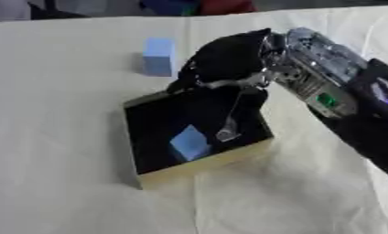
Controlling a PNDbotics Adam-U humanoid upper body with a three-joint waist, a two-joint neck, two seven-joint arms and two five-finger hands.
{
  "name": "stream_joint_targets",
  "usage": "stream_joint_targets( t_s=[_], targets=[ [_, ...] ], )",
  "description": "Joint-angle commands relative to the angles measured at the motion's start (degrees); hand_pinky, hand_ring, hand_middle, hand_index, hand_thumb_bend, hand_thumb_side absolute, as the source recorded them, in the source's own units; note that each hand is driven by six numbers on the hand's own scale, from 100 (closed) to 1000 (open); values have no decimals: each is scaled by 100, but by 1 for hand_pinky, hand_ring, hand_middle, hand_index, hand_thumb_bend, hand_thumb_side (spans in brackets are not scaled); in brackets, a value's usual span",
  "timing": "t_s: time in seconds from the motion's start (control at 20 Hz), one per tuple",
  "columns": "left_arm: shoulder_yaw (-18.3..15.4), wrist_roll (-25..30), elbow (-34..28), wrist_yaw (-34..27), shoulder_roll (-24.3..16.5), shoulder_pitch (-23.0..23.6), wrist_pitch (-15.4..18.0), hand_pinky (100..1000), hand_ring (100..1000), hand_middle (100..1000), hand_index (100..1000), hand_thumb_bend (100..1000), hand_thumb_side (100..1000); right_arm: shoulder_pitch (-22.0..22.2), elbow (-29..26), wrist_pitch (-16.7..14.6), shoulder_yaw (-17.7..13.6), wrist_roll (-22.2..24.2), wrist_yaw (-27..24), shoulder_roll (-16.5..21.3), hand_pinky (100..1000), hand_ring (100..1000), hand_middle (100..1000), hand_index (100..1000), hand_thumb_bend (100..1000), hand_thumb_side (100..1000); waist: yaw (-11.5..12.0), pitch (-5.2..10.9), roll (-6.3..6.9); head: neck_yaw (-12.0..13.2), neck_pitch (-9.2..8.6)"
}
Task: Pick up objects on the table and place them in the box.
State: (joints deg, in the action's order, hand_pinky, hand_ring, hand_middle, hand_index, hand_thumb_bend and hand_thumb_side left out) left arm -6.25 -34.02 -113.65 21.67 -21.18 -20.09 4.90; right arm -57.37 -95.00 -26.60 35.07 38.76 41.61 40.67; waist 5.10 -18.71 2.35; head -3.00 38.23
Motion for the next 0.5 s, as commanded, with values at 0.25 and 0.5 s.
stream_joint_targets(
  t_s=[0.25, 0.5],
  targets=[
    [-52, 17, -94, 20, -72, -31, -2, 765, 695, 726, 874, 140, 751, -33, -494, 214, -495, -279, -212, 131, 802, 802, 723, 1000, 365, 653, -15, 111, 9, 29, 6],
    [-50, 28, -94, 23, -81, -41, -5, 765, 695, 727, 874, 141, 751, -43, -808, 626, -956, -565, -398, 83, 807, 791, 715, 998, 246, 719, -33, 123, 19, 38, -14]
  ],
)
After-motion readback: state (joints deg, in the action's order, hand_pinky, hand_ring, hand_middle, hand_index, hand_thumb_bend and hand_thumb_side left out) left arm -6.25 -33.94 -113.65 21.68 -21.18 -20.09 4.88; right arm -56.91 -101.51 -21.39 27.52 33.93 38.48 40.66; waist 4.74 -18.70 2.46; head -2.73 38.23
